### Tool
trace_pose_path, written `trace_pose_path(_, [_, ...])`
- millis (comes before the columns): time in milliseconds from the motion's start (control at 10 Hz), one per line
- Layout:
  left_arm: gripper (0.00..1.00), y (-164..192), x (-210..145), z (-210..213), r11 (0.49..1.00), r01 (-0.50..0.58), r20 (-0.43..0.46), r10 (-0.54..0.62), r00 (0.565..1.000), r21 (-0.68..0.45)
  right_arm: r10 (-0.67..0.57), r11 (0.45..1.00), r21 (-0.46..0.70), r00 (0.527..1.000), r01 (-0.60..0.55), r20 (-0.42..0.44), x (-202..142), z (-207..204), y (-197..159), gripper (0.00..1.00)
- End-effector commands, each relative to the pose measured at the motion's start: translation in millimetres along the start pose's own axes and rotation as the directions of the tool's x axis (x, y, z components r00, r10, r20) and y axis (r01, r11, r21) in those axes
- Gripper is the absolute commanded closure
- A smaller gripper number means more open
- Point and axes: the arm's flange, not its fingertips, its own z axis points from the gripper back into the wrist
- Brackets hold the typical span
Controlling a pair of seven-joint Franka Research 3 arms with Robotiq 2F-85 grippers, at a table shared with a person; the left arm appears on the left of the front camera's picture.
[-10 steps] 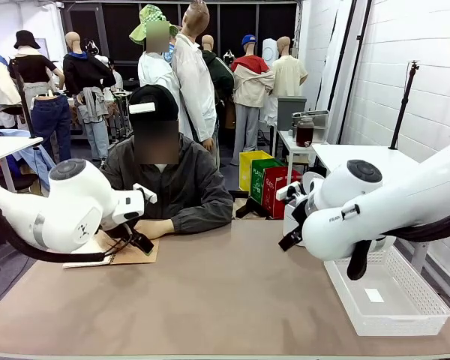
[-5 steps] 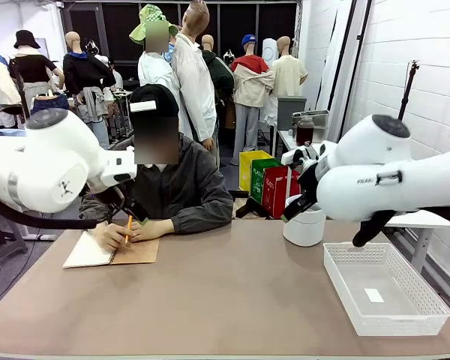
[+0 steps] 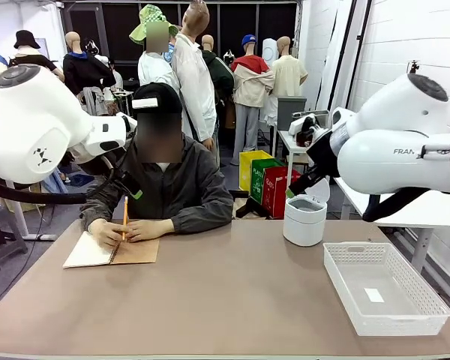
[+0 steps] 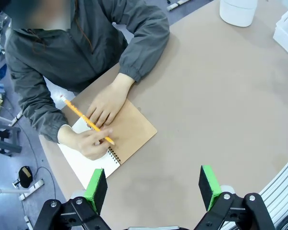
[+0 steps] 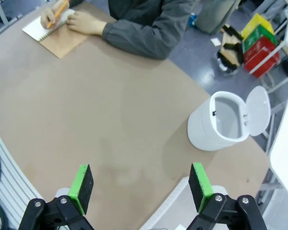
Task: Sort the paper based on its condition.
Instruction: If a person hands you a paper, place it in the Organizing basket , and if it's crumpled, put it in the Trash can.
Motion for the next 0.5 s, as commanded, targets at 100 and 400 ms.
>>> trace_pose_path(100, [0.0,2.1,-5.7,2.7,0.999,0.008,0.017,-0.008,1.0,0.034,0.019,0.999,0.04,1.0,-0.02,0.016,-1.8,-1.3,-3.1,0.0])
trace_pose_path(400, [0.0,7.6,-5.0,8.4,0.999,0.03,0.056,-0.029,0.998,-0.015,0.02,0.996,0.081,0.999,-0.023,0.038,-3.5,-0.3,-8.1,0.0])
